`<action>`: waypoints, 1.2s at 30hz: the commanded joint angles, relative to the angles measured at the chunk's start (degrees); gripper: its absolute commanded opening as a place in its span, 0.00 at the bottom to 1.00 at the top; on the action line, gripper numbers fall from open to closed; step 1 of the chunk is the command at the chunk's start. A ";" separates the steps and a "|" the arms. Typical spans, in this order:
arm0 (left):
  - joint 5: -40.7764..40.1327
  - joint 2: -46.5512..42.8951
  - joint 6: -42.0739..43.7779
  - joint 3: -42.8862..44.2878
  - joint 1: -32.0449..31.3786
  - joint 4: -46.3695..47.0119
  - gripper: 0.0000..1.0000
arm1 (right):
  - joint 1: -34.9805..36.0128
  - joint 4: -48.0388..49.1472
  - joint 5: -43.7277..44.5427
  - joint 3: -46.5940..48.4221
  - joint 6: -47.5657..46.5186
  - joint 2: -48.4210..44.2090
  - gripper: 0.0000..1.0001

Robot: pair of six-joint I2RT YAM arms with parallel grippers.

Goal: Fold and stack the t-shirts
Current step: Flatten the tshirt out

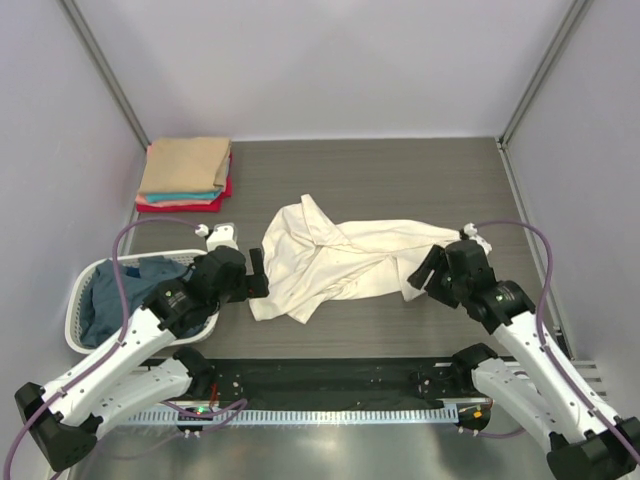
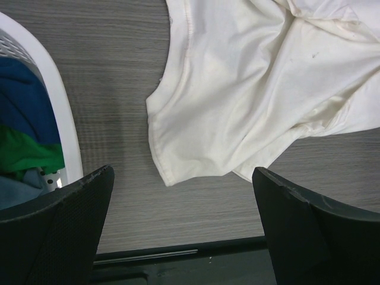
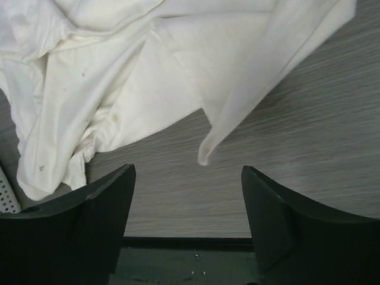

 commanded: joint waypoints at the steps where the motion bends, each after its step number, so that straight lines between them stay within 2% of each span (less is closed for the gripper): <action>1: -1.71 -0.39 0.01 -0.17 0.29 0.41 1.00 | 0.19 -7.03 4.77 2.09 4.29 -2.56 0.82; 4: -1.71 -0.03 0.10 -0.08 0.38 0.32 1.00 | 0.19 -9.24 10.67 7.10 4.03 -1.59 0.86; 5: -1.62 0.05 0.10 -0.08 0.38 0.23 1.00 | 0.10 -8.98 15.13 8.68 4.11 -1.42 0.87; 7: -1.54 0.14 0.19 -0.17 0.29 0.41 1.00 | 0.19 -7.05 19.46 10.00 2.71 1.12 0.94; 8: -1.36 0.23 0.19 -0.17 0.29 0.41 1.00 | -0.24 -6.09 23.22 10.97 2.10 2.70 0.95; 10: -0.92 0.49 0.36 -0.17 0.38 0.58 1.00 | -3.13 -2.41 23.87 12.29 -1.05 9.43 0.95; 11: -0.83 0.49 0.45 -0.17 0.29 0.50 1.00 | -5.50 -1.00 22.57 13.51 -2.29 11.48 0.96; 12: -0.66 0.58 0.45 -0.08 0.29 0.58 1.00 | -13.09 0.67 16.81 13.79 -3.00 13.68 0.95; 14: -0.13 0.41 0.63 -0.17 0.29 0.58 1.00 | -20.78 6.82 10.46 12.22 -3.71 18.08 0.94; 15: 0.13 0.32 0.63 -0.17 0.38 0.67 1.00 | -27.69 10.41 5.82 11.69 -3.27 19.49 0.92; 19: 0.40 -0.56 0.71 -0.43 0.29 1.02 1.00 | -35.47 16.14 4.62 11.42 -2.48 27.66 0.88; 25: 0.66 -1.00 0.71 -0.52 0.29 1.11 1.00 | -42.69 24.40 -1.43 11.94 -1.16 37.07 0.82; 36: -0.39 -3.64 0.36 -0.70 0.20 0.94 1.00 | -45.33 31.71 -3.72 13.61 -1.69 47.89 0.76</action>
